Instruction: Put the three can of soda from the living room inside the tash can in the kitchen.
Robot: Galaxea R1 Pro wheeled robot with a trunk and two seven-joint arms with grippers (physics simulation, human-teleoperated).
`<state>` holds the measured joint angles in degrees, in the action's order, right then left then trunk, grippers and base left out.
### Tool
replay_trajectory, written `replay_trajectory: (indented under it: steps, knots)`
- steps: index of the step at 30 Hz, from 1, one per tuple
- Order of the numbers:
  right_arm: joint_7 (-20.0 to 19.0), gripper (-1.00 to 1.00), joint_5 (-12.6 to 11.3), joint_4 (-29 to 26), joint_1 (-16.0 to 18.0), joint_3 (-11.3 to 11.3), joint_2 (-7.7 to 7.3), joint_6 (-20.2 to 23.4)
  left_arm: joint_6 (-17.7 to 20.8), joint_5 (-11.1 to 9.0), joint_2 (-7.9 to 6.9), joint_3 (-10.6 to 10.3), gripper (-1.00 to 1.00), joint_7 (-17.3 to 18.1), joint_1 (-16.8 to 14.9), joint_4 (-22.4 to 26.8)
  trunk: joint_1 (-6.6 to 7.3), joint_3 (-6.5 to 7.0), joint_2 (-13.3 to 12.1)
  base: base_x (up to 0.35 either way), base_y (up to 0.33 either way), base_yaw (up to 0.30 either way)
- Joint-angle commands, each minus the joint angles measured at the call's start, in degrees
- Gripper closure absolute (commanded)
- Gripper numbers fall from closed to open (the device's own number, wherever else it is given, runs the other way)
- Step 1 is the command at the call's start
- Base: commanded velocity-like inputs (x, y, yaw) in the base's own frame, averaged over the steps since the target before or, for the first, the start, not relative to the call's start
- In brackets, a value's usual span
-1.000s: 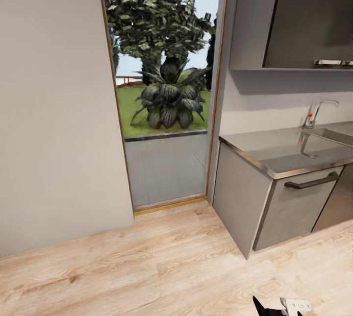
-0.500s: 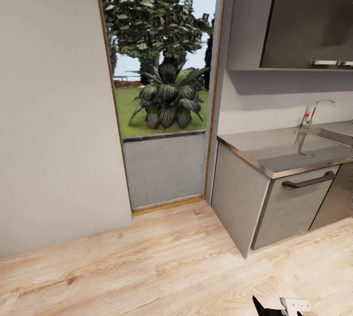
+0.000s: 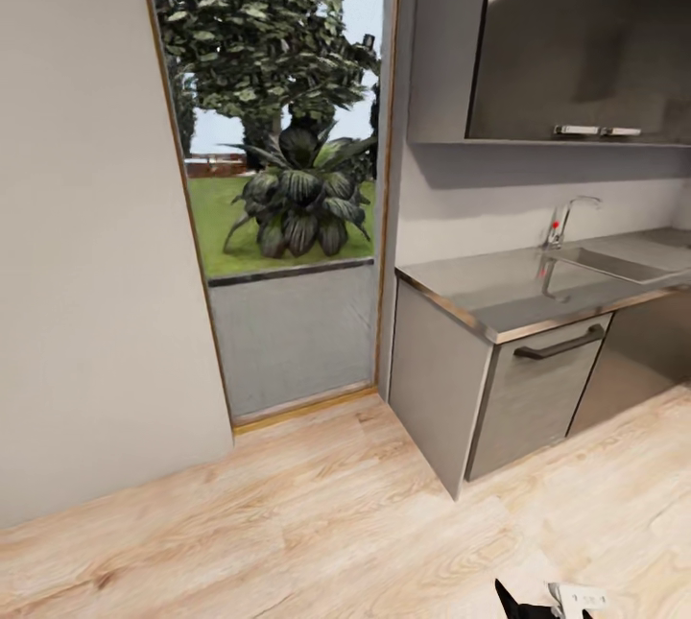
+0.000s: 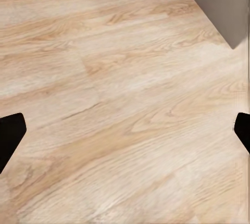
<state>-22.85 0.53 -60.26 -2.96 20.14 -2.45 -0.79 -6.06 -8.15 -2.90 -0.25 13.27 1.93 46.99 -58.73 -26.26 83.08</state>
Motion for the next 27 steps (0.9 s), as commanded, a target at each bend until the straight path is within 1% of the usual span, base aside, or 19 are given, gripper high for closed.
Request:
replay_trajectory:
  steps: [1, 9, 10, 13, 14, 16, 17, 18, 19, 23, 24, 26, 27]
  knots:
    - [0.0, -1.00, 0.0, 0.0, 0.0, 0.0, -0.01, 0.0, 0.0, 0.0, 0.00, 0.0, -1.00, 0.0, 0.0, 0.0, 0.00, 0.06, 0.0, 0.000, 0.000, -0.218]
    - [0.0, -1.00, -0.5, 0.0, 0.0, 0.2, -0.19, 0.0, 0.1, -0.3, -0.04, 0.1, -1.00, 0.1, -0.4, 0.8, 0.00, 0.52, 0.0, 0.000, 0.000, -0.217]
    - [0.0, -1.00, -0.6, 0.0, 0.0, 0.3, -0.31, 0.0, 0.5, -0.3, 0.09, 0.1, -1.00, 0.1, -0.5, 2.4, 0.00, 0.57, 0.0, 0.000, 0.000, -0.163]
    - [0.0, -1.00, -0.6, 0.0, 0.0, 0.4, -0.40, 0.0, 1.4, -0.4, 0.19, 0.0, -1.00, 0.1, -0.5, 5.1, 0.00, 0.72, 0.0, 0.000, 0.000, -0.147]
    - [0.0, -1.00, -0.7, 0.0, 0.0, 0.4, -0.45, 0.0, 2.6, -0.3, 0.32, -0.2, -1.00, 0.1, -0.5, 7.1, 0.00, 0.76, 0.0, 0.000, 0.000, -0.141]
    - [0.0, -1.00, -0.7, 0.0, 0.0, 0.5, -0.48, 0.0, 4.2, -0.2, 0.44, -0.3, -1.00, 0.0, -0.6, 9.4, 0.00, 0.85, 0.0, 0.000, 0.000, -0.146]
    - [0.0, -1.00, -0.7, 0.0, 0.0, 0.5, -0.51, 0.0, 6.9, -0.2, 0.64, -0.4, -1.00, 0.0, -0.6, 13.3, 0.00, 0.89, 0.0, 0.000, 0.000, -0.169]
    - [0.0, -1.00, -0.7, 0.0, 0.0, 0.6, -0.54, 0.0, 8.0, -0.1, 0.70, -0.5, -1.00, -0.2, -0.6, 15.0, 0.00, 0.94, 0.0, 0.000, 0.000, -0.184]
    - [0.0, -1.00, -0.7, 0.0, 0.0, 0.7, -0.56, 0.0, 8.3, -0.1, 0.72, -0.6, -1.00, -0.3, -0.6, 15.6, 0.00, 0.99, 0.0, 0.000, 0.000, -0.190]
    - [0.0, -1.00, -0.7, 0.0, 0.0, 0.9, -0.61, 0.0, 8.6, -0.1, 0.65, -0.4, -1.00, -0.5, -0.6, 15.3, 0.00, 1.18, 0.0, 0.000, 0.000, -0.201]
    - [0.0, -1.00, -0.7, 0.0, 0.0, 0.9, -0.61, 0.0, 8.1, -0.1, 0.59, -0.3, -1.00, -0.5, -0.6, 15.1, 0.00, 1.22, 0.0, 0.000, 0.000, -0.209]
    - [0.0, -1.00, -0.7, 0.0, 0.0, 1.0, -0.62, -0.1, 5.9, -0.2, 0.47, -0.2, -1.00, -0.5, -0.6, 14.8, 0.00, 1.32, 0.0, 0.000, 0.000, -0.212]
    - [0.0, -1.00, -0.7, 0.0, 0.0, 1.0, -0.62, -0.1, 5.9, -0.2, 0.47, -0.2, -1.00, -0.5, -0.6, 14.8, 0.00, 1.37, 0.0, 0.000, 0.000, -0.213]
